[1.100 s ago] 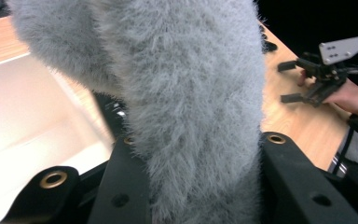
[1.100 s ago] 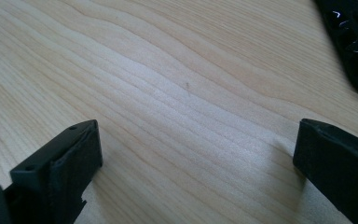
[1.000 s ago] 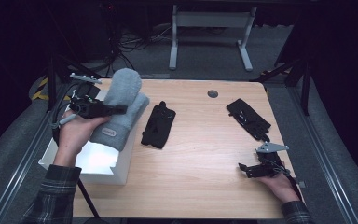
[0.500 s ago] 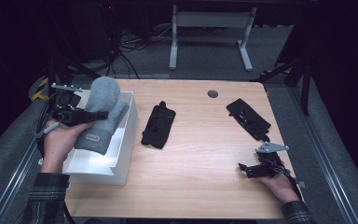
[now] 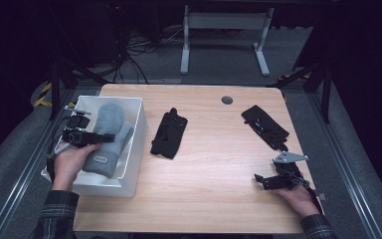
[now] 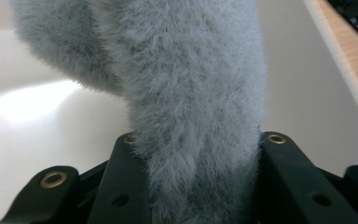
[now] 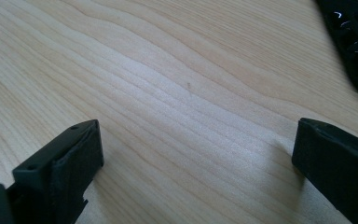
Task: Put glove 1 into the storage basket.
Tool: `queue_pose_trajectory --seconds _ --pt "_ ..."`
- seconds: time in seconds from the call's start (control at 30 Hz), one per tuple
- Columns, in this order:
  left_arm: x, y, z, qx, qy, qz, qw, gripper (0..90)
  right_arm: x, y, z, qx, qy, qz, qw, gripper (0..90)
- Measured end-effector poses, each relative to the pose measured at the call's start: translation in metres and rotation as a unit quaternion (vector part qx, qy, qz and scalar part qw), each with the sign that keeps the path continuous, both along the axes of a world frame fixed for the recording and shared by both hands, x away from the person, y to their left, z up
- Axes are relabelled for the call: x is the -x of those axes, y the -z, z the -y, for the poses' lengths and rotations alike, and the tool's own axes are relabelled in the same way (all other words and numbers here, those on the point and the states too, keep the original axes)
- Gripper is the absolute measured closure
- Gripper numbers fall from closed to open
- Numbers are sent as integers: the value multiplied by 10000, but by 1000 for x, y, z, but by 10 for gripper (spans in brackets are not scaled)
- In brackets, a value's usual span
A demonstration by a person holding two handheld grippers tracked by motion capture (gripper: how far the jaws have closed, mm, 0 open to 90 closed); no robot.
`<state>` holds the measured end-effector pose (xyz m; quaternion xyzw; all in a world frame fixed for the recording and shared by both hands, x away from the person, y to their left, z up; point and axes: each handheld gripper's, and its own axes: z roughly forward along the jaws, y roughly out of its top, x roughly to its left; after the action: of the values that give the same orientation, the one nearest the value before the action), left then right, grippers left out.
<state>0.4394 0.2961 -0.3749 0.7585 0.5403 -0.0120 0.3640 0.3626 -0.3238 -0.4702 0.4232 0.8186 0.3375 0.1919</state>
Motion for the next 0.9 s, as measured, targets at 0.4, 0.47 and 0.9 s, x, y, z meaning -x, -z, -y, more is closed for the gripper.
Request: queue_pose_trajectory --seconds 0.4,0.47,0.9 --pt "-13 38 -2 -427 -4 -533 9977 645 0 0 0 0 -34 6 10000 21" --pt "-14 46 -1 -655 -51 -578 9962 614 0 0 0 -1 -33 2 10000 21" --pt "-9 22 -4 -840 -310 -126 9959 339 0 0 0 1 -42 6 10000 21"
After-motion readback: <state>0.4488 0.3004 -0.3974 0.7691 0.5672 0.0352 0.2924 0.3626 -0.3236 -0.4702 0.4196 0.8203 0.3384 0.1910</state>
